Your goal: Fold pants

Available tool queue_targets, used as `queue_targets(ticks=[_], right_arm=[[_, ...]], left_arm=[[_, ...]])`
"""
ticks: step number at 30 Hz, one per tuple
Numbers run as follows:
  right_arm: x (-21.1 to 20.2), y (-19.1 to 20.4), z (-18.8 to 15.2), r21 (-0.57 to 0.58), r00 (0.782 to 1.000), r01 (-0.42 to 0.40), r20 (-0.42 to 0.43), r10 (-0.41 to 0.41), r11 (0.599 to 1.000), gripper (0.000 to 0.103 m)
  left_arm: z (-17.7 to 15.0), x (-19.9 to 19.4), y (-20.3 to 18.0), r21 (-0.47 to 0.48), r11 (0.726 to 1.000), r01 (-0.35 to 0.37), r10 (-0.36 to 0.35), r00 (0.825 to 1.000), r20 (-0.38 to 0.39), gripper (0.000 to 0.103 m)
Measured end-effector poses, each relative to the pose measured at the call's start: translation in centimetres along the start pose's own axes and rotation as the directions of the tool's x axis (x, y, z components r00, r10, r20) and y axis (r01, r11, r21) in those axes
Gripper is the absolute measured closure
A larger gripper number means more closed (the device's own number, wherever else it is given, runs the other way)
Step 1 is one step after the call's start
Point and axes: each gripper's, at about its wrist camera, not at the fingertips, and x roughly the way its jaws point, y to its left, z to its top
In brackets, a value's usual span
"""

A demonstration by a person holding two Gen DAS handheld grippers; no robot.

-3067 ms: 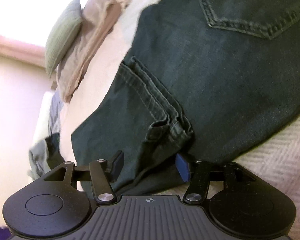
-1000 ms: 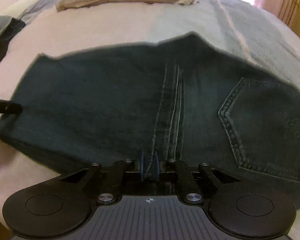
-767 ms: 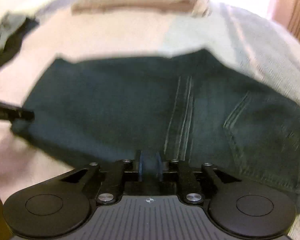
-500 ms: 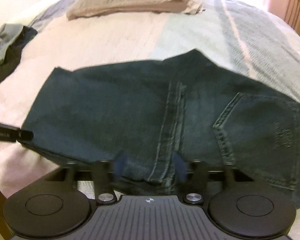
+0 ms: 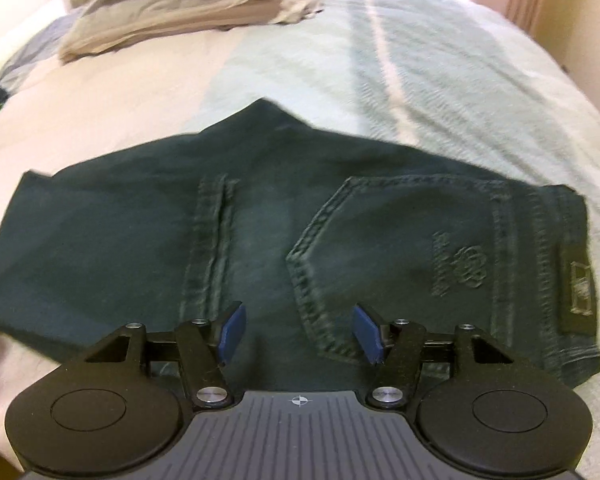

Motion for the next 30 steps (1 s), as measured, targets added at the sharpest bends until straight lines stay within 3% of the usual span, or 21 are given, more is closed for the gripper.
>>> queue_targets(ticks=[6,9,13,15,17,20,21,24,26,27,30], right_arm=[[-0.1,0.1,0.6,0.022,0.998,0.067,-0.010,-0.067,0.998,0.046],[-0.4,-0.8,0.4,0.058,0.995,0.101,-0.018,-0.100,0.993,0.046],[-0.9,-3.8,0.2,0.161,0.988,0.157,-0.036,-0.153,0.975,0.046],[-1.0,-5.6,0.2,0.222,0.984,0.180,-0.047,-0.174,0.958,0.046],[-1.4,-7.3,0.3,0.280,0.978,0.206,-0.061,-0.197,0.938,0.046],[-1.9,-9.3,0.5,0.368,0.977,0.214,-0.067,-0.204,0.905,0.046],[-2.0,-9.8,0.5,0.393,0.977,0.212,-0.068,-0.201,0.895,0.046],[-2.4,-10.7,0.6,0.429,0.978,0.205,-0.069,-0.195,0.880,0.046],[-2.4,-10.9,0.5,0.422,0.977,0.210,-0.073,-0.198,0.882,0.046],[-2.5,-11.1,0.5,0.417,0.977,0.215,-0.074,-0.202,0.883,0.046],[-2.9,-12.0,0.7,0.408,0.974,0.225,-0.079,-0.211,0.885,0.046]], left_arm=[[1.4,0.8,2.3,0.027,0.996,0.082,-0.083,0.996,0.031,0.049],[2.2,2.5,5.0,-0.013,0.977,0.213,-0.212,0.976,0.040,0.044],[3.7,5.9,8.1,-0.096,0.903,0.418,-0.419,0.908,0.020,0.046],[4.5,7.2,9.0,-0.150,0.845,0.514,-0.515,0.856,0.031,0.048],[5.3,8.5,9.5,-0.180,0.792,0.583,-0.587,0.809,0.035,0.049],[6.1,10.3,10.0,-0.225,0.733,0.642,-0.653,0.757,0.032,0.053],[6.2,10.8,10.1,-0.236,0.719,0.654,-0.667,0.744,0.030,0.059],[6.4,11.8,10.1,-0.245,0.706,0.664,-0.681,0.732,0.021,0.078],[6.6,11.2,9.6,-0.220,0.719,0.659,-0.671,0.741,0.024,0.090],[6.7,10.7,9.3,-0.203,0.731,0.652,-0.662,0.749,0.026,0.096],[7.1,7.7,8.1,-0.190,0.779,0.598,-0.604,0.796,0.028,0.099]])
